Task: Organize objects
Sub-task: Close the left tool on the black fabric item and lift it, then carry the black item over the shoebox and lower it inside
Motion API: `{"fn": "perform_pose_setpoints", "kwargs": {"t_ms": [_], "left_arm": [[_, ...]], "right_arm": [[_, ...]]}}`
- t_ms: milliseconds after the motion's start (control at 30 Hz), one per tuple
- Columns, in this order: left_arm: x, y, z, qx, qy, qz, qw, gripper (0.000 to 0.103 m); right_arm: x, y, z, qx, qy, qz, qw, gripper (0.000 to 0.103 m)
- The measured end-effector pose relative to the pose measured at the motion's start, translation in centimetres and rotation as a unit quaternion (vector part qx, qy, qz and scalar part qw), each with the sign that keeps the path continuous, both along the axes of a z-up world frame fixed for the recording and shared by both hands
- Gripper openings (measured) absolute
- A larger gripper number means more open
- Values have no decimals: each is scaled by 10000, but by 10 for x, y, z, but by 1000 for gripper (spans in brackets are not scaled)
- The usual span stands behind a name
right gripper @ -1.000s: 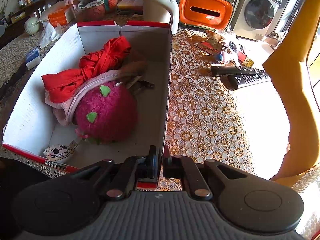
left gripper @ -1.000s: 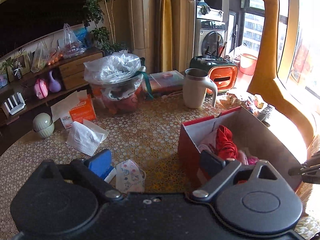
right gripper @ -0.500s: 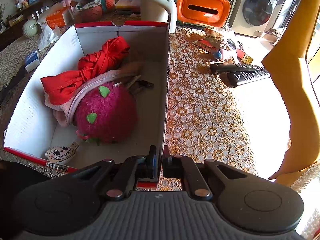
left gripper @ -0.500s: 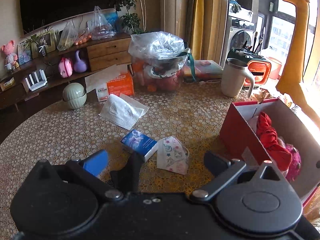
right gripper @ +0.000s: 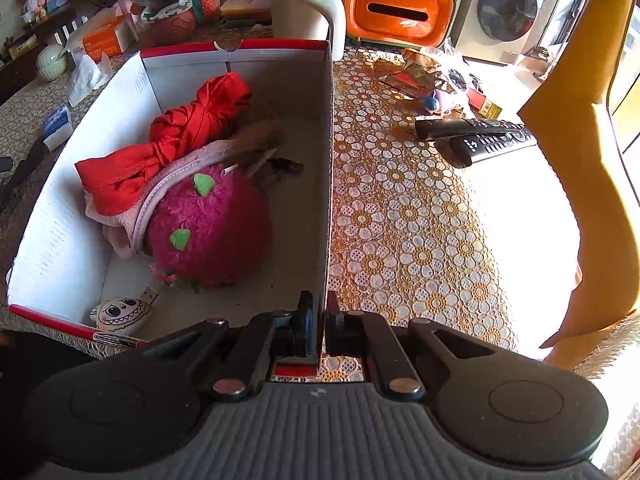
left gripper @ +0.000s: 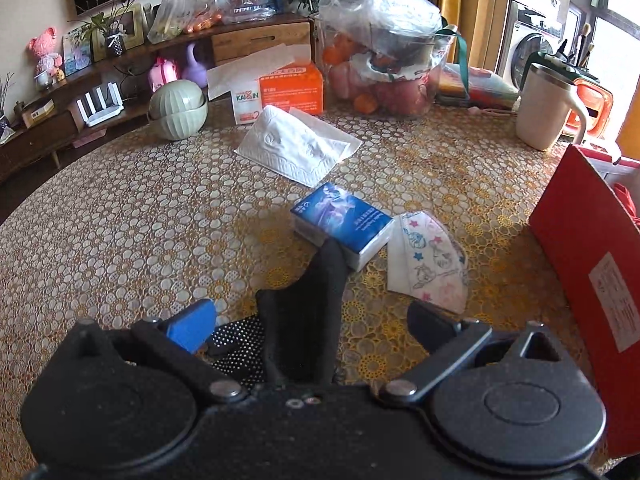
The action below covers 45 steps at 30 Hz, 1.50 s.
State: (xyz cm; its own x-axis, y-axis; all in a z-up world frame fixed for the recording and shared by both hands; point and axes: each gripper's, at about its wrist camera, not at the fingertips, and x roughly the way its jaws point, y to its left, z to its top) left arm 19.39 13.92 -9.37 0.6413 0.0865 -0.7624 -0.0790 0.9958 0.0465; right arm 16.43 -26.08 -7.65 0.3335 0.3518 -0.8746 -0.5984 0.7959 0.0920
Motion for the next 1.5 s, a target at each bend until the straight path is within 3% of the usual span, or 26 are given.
{"fn": "perform_pose_setpoints", "kwargs": {"t_ms": [167,467,600,767,933,1233,1500], "left_arm": [[12,3,-16,-54,142,105,9998,99],[21,10,-31,-17,397,273,9988,74],[20,14,-31,-104,413,243,9988,54],[18,19,-23,-349,363,233,9985,37],[16,20,-17,-423,405,126,9982,6],[0,25,5,-554,155,106,9983,2],[-27,24,54,-629,-206,-66,9978,2]], "right_arm": [[0,1,-1,-14,16,1,10000,5],[1,0,-2,-6,52,15,10000,5],[1,1,-4,-14,69,13,10000,5],[1,1,-4,-12,68,11,10000,5],[1,1,-4,3,67,0,10000,5],[2,1,-3,22,51,19,10000,5],[1,0,-1,94,8,24,10000,5]]}}
